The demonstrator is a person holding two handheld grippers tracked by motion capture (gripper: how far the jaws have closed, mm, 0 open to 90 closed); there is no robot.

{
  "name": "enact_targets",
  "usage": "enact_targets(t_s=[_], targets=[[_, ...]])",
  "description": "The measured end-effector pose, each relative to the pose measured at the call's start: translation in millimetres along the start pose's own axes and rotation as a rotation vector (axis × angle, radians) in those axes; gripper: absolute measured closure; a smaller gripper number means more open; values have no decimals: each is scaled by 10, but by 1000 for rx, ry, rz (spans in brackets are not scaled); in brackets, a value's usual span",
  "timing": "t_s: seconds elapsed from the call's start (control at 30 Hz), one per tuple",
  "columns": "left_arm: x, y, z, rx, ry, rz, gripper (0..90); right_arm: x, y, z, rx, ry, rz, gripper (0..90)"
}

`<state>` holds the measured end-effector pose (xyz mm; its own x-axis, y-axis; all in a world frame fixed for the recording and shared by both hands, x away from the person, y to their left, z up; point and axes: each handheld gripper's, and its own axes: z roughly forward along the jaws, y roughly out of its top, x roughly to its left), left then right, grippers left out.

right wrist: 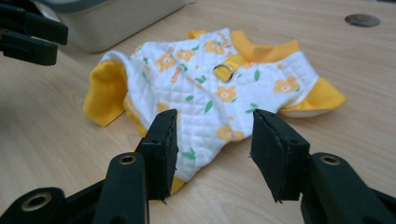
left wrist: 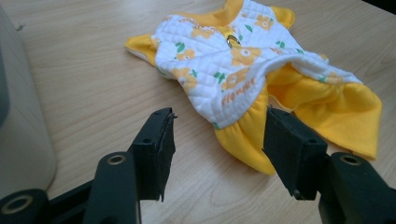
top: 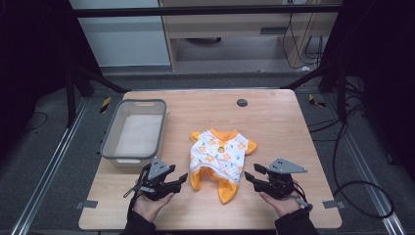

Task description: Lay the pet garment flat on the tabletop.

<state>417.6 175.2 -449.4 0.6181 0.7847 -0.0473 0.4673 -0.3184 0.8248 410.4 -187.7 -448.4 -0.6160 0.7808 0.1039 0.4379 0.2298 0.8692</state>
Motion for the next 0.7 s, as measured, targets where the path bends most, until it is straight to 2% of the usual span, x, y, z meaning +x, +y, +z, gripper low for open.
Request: enact_targets(t_s=[0.27, 0.47, 0.7], targets=[[-93, -99, 87, 42, -24, 7, 455, 136, -186, 89, 66, 50, -26, 506], [-172, -114, 147, 60, -34, 25, 459, 181, -225, 134, 79, 70, -21, 502], [-254, -139, 301, 103, -42, 43, 481, 248, -283, 270, 114, 100, -17, 510]])
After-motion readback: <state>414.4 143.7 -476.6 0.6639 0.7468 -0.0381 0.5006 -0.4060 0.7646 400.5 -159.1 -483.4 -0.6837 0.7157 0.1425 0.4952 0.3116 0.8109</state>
